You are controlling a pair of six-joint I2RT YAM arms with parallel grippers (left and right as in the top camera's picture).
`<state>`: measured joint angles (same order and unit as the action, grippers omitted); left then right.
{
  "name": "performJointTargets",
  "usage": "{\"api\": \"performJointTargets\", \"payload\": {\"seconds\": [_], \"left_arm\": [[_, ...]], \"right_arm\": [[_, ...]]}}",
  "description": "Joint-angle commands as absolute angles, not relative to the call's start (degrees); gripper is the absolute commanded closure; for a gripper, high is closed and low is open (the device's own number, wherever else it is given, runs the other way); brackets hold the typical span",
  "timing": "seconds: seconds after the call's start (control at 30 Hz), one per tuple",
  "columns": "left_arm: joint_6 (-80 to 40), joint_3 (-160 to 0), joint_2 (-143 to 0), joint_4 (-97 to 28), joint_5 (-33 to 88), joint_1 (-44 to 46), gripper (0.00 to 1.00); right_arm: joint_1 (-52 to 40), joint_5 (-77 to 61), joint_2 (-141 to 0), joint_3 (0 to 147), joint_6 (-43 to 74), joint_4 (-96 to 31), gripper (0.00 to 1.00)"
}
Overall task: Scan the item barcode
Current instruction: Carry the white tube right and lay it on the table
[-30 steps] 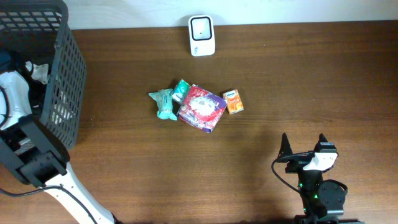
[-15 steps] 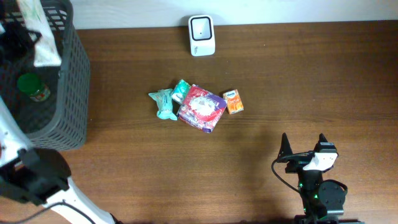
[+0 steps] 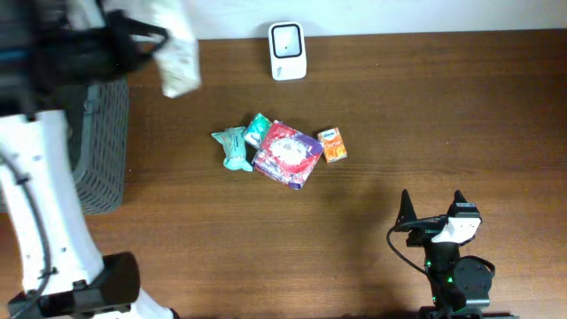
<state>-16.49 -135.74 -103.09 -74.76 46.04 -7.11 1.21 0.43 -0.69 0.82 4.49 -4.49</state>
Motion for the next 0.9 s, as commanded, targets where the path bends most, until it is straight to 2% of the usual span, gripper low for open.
{"api": "performJointTargets", "payload": {"seconds": [0.0,0.1,0.13,0.33,0.53,0.7,0.8,0.87], "left_arm": [[-16.84,-129.49,-101.67,-72.88,27.68,7.53,1.0],[-30.89,-121.36,-102.74,-68.01,13.47,19.11,1.0],[-34.13,-119.46,-103.33,-66.19,12.14,21.47,1.0],[-36.4,-113.43,-115.09,-48.34,11.51,34.76,1.0],[-37.17,-113.43,-128.35,-38.3,11.53,40.69,1.0],[-43.94,-113.43,-133.19,-34.5,6.98,41.36,1.0],[-43.86,-113.45,-134.1,-34.3,7.62,41.36,0.62],[-42.46,-115.28,-133.86,-34.09,12.75,40.77,0.48]], "right_arm": [[1.52,0.89,-0.36,0.32,4.49,-4.67,0.01],[1.52,0.89,-0.36,0.32,4.49,-4.67,0.01],[1.52,0.89,-0.36,0.32,4.49,-4.67,0.01],[1.52,0.89,-0.36,0.32,4.49,-4.67,0.01],[1.52,0.89,-0.36,0.32,4.49,-4.67,0.01],[1.52,0.89,-0.36,0.32,4.49,-4.67,0.01],[1.52,0.89,-0.36,0.32,4.49,-4.67,0.01],[1.52,0.89,-0.36,0.32,4.49,-4.67,0.01]]}}
